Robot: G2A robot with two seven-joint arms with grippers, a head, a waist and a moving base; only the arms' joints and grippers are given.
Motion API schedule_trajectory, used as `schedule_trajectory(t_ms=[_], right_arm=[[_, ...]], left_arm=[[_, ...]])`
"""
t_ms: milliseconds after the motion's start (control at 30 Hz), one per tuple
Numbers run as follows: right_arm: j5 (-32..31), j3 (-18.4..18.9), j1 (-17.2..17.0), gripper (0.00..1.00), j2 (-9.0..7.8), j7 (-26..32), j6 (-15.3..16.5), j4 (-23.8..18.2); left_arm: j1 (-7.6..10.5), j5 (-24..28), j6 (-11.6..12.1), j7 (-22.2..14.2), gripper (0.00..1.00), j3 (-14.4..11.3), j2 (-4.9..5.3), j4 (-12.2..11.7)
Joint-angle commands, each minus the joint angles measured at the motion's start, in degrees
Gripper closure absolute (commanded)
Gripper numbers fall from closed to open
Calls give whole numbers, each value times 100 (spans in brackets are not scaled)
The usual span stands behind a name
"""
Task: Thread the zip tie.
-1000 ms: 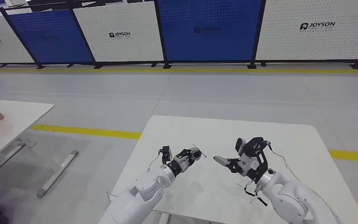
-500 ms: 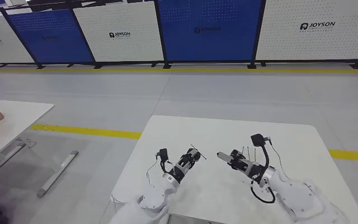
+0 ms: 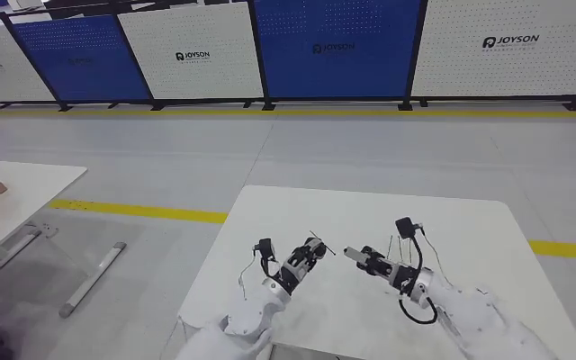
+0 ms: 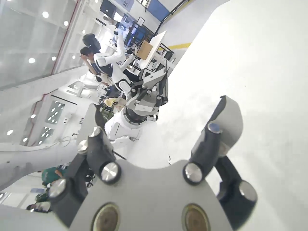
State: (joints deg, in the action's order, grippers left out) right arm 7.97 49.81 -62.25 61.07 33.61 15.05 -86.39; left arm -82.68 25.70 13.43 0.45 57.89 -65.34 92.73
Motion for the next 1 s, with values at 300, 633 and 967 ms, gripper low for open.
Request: schedule_trajectory(t_ms=[300, 633, 967], right_arm=[[360, -79, 65, 0, 67, 62, 142, 163], [726, -139, 223, 65, 203, 515, 443, 666], [675, -87, 320, 88, 271, 705, 403, 771]], left_arm=[[-12, 10, -32, -36, 100, 27, 4, 30], [78, 113, -227, 69, 100, -59, -87, 71], [44, 365, -484, -590, 100, 74, -79, 109]])
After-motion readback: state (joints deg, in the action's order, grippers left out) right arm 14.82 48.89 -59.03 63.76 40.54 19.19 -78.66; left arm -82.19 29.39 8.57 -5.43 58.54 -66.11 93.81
